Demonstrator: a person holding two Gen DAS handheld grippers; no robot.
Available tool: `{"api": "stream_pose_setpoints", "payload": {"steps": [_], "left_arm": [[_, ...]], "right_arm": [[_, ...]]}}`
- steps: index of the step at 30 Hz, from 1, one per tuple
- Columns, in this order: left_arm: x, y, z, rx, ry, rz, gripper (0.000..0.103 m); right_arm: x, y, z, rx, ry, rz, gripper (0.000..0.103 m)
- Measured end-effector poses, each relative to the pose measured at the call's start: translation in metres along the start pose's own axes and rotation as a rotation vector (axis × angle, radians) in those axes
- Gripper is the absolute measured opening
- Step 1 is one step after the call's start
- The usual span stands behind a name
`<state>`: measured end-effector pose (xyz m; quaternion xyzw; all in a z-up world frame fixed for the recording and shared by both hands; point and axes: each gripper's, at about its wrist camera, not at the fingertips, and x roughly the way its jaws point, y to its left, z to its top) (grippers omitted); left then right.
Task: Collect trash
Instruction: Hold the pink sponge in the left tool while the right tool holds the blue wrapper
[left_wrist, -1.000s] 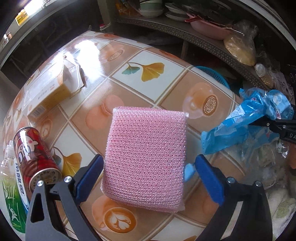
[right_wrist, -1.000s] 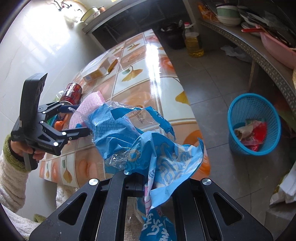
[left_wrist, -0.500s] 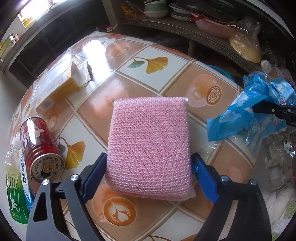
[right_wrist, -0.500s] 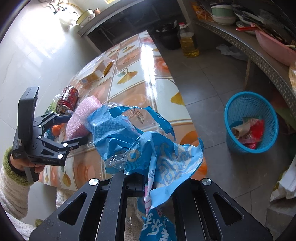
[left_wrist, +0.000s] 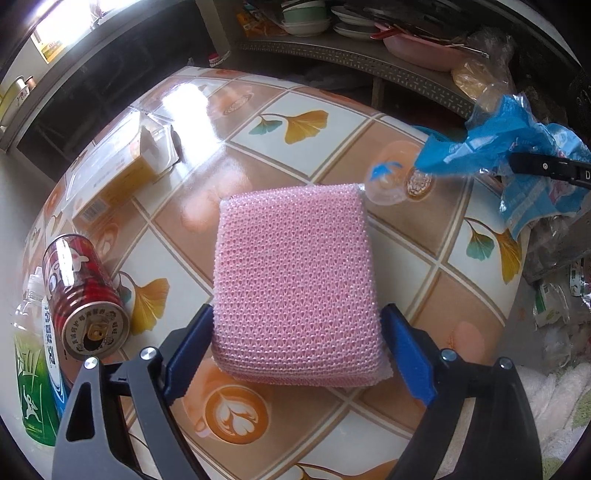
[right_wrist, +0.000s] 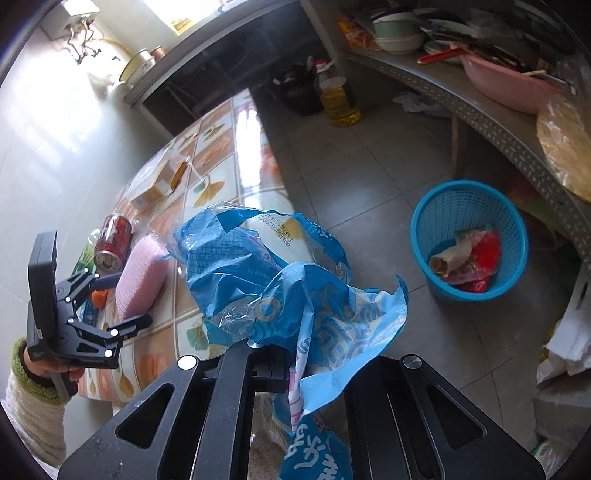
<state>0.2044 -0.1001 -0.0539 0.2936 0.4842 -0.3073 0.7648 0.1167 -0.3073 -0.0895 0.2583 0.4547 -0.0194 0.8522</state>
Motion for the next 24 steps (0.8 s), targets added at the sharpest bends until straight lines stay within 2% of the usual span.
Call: {"api": "stream_pose_setpoints", "payload": {"steps": [8,13,24], "left_arm": [[0.003,0.005,0.001,-0.042,0.001,-0.015,0.088],[0.003,0.009,0.003,-0.062,-0.007,-0.026,0.081],[-0.002,0.011,-0.001,-0.085,-0.028,-0.024,0.079]], "right_arm": [[-0.004,-0.002,0.001,0.014,-0.008,0.010,0.004],[-0.004,-0.002,0.001,0.004,-0.005,0.021,0.004],[-0.004,-0.002,0.003,0.001,-0.005,0.024,0.004]]}}
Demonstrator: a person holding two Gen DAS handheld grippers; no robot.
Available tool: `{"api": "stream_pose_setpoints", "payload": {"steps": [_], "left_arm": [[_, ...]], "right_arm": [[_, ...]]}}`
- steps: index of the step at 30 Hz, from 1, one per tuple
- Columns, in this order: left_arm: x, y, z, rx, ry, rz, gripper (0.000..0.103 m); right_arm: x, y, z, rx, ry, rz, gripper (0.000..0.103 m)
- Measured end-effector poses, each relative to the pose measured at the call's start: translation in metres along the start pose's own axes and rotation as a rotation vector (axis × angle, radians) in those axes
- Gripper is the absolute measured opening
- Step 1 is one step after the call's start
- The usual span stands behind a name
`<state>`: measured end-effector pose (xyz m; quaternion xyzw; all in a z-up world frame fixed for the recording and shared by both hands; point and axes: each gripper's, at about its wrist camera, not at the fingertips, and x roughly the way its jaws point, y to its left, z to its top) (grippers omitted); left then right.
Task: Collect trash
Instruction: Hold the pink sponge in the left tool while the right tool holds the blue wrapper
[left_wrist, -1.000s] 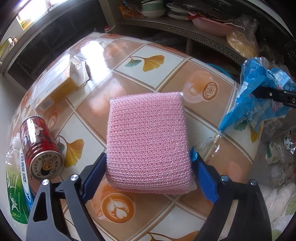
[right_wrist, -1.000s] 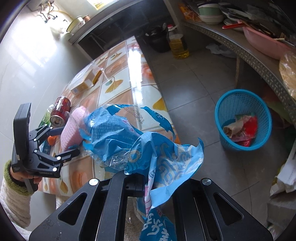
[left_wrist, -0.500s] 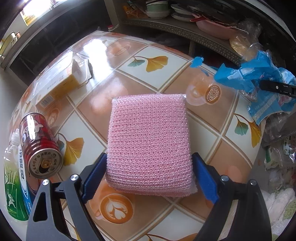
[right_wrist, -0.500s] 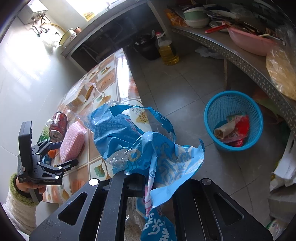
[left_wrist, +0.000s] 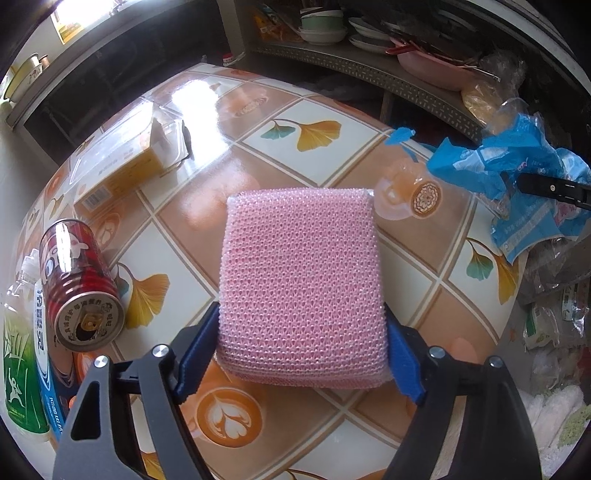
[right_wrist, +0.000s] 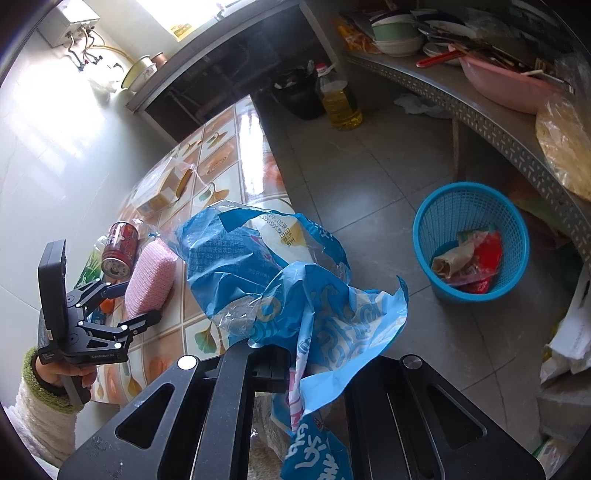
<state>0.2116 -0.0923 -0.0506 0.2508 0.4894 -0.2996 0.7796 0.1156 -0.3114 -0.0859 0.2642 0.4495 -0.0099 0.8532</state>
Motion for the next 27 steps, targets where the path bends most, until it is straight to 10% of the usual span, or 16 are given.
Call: {"api": "stream_pose_setpoints", "payload": {"steps": [27], "left_arm": [[-0.015,0.002,0.004,-0.045,-0.055,-0.021,0.079]], "right_arm": [[-0.011,-0.006,0.001,0.019,-0.029,-0.006,0.004]]}}
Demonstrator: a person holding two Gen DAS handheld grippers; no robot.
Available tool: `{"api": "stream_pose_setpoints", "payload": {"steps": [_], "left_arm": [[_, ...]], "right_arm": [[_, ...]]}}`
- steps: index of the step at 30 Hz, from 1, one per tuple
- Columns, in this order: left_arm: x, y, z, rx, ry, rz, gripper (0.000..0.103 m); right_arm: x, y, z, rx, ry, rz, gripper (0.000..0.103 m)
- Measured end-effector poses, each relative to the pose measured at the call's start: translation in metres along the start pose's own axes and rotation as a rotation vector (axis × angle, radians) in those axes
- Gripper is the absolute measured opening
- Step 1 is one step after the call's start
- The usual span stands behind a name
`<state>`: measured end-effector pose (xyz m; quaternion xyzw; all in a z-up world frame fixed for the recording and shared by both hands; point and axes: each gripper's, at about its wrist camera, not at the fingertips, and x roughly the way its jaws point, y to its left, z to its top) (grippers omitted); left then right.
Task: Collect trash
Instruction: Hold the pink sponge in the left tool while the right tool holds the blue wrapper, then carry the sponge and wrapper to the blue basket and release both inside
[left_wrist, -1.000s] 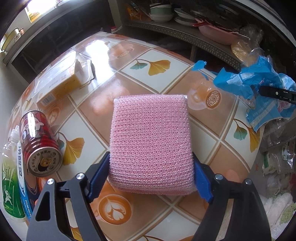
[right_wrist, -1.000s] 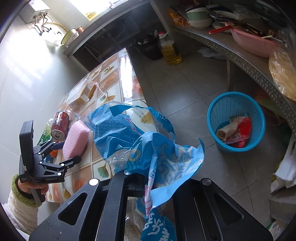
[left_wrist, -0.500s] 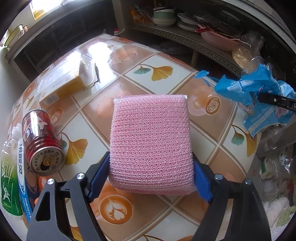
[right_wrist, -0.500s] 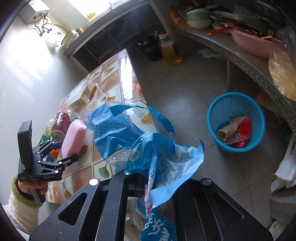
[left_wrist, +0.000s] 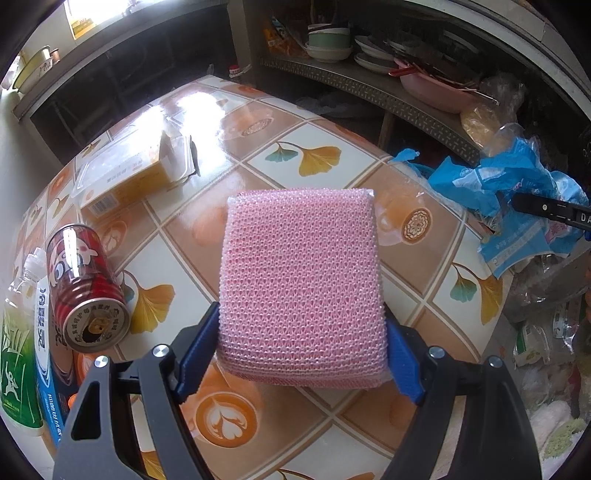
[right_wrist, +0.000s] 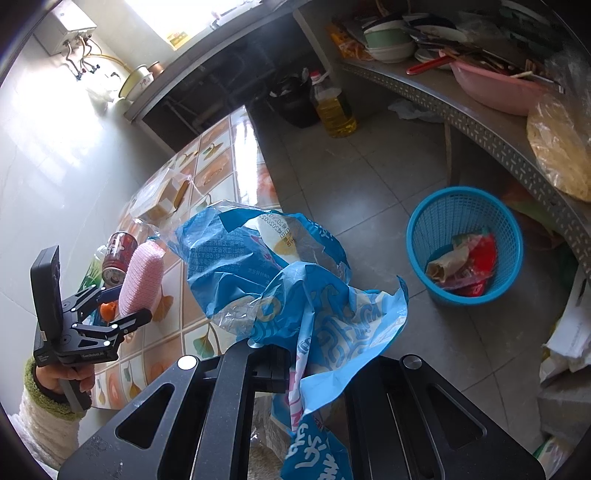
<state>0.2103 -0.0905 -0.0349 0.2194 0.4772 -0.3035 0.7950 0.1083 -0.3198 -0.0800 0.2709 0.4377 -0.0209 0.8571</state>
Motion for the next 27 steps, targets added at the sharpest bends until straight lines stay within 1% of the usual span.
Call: {"api": "stream_pose_setpoints", "payload": {"steps": [6,12,20,23,27], "left_arm": [[-0.002,-0.002,0.003,-0.007,-0.015,-0.004,0.079],[-0.005,-0.007,0.013,-0.011,-0.038,-0.019,0.079],[-0.007,-0.031,0.048,0.004,-0.080,-0.059,0.079],[-0.007,-0.047,0.066,0.012,-0.097,-0.085,0.079],[-0.002,-0.070,0.095,0.026,-0.112,-0.138,0.079]], "right_arm": [[-0.003,-0.003,-0.002,0.013,-0.016,-0.006,0.004],[-0.006,-0.014,-0.002,0.047,-0.037,-0.013,0.004],[-0.015,-0.049,-0.003,0.128,-0.071,-0.045,0.004],[-0.022,-0.072,-0.006,0.190,-0.098,-0.083,0.004],[-0.032,-0.109,-0.010,0.280,-0.142,-0.183,0.004]]}}
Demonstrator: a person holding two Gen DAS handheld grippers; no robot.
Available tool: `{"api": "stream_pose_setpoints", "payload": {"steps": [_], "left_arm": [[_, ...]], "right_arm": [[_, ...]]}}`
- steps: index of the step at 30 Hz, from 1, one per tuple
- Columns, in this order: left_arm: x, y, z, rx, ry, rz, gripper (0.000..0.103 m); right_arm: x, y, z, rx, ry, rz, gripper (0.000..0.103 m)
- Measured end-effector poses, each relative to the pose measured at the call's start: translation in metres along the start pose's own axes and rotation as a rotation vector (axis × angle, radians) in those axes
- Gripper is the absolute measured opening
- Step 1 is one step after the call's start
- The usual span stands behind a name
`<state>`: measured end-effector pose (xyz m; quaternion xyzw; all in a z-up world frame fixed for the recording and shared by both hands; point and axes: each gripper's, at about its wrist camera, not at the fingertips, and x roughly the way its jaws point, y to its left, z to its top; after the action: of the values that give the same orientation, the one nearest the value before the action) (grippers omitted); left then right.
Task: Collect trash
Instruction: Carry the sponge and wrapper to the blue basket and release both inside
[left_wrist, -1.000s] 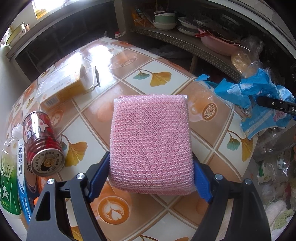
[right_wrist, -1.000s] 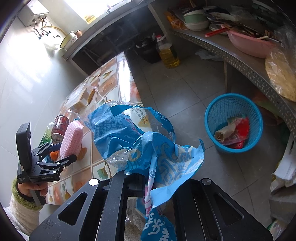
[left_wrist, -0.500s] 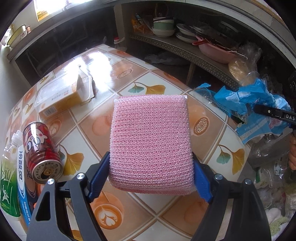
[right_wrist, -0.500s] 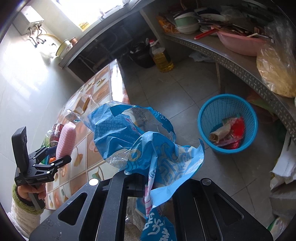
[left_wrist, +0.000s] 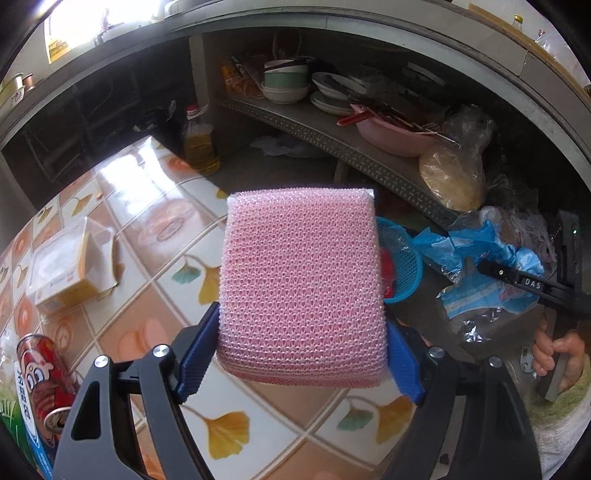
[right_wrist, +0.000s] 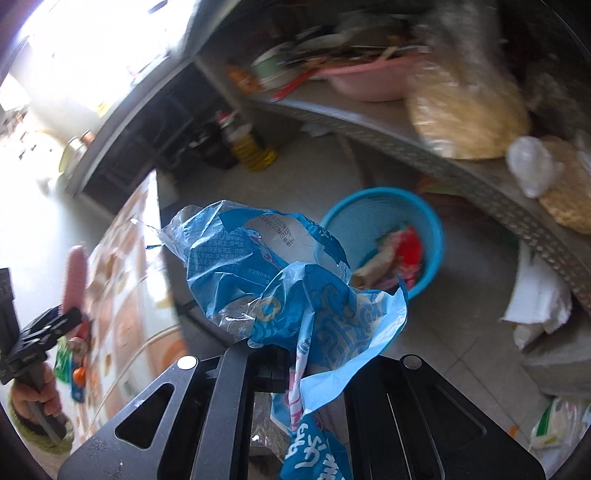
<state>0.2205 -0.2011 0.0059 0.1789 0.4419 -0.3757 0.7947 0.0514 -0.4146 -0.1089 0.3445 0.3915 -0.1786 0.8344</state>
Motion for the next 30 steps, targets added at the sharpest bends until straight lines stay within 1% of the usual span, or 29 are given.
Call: {"api": "stream_pose_setpoints", "payload": {"steps": [3,6,8,12,16,20,21,23,25,28,30], "left_arm": [[0.018,-0.020,0.024,0.008,0.018,-0.056,0.079],[0.047,-0.040,0.046,-0.006,0.074,-0.132,0.079],[0.073,-0.055,0.063,-0.012,0.129,-0.174,0.079],[0.131,-0.081,0.088,-0.029,0.252,-0.236,0.079],[0.190,-0.108,0.106,0.001,0.349,-0.228,0.079],[0.244,-0.128,0.121,0.007,0.418,-0.216,0.080],[0.256,-0.131,0.123,0.004,0.429,-0.210,0.081],[0.279,-0.134,0.127,-0.011,0.443,-0.210,0.089],[0.298,-0.135,0.130,-0.051,0.448,-0.217,0.093],[0.319,-0.132,0.131,-0.103,0.459,-0.222,0.094],[0.320,-0.125,0.130,-0.145,0.457,-0.224,0.094]], "right_arm": [[0.003,-0.028,0.002,0.070,-0.012,-0.056,0.004],[0.012,-0.051,0.004,0.127,-0.013,-0.092,0.004],[0.023,-0.061,0.005,0.152,-0.006,-0.111,0.004],[0.049,-0.076,0.014,0.193,0.017,-0.116,0.004],[0.079,-0.089,0.026,0.241,0.046,-0.119,0.004],[0.101,-0.099,0.035,0.283,0.065,-0.136,0.004],[0.105,-0.102,0.035,0.289,0.068,-0.145,0.004],[0.111,-0.107,0.034,0.302,0.076,-0.158,0.004],[0.115,-0.113,0.033,0.311,0.084,-0.177,0.004],[0.119,-0.121,0.032,0.320,0.094,-0.204,0.004],[0.120,-0.124,0.031,0.323,0.096,-0.215,0.004]]}}
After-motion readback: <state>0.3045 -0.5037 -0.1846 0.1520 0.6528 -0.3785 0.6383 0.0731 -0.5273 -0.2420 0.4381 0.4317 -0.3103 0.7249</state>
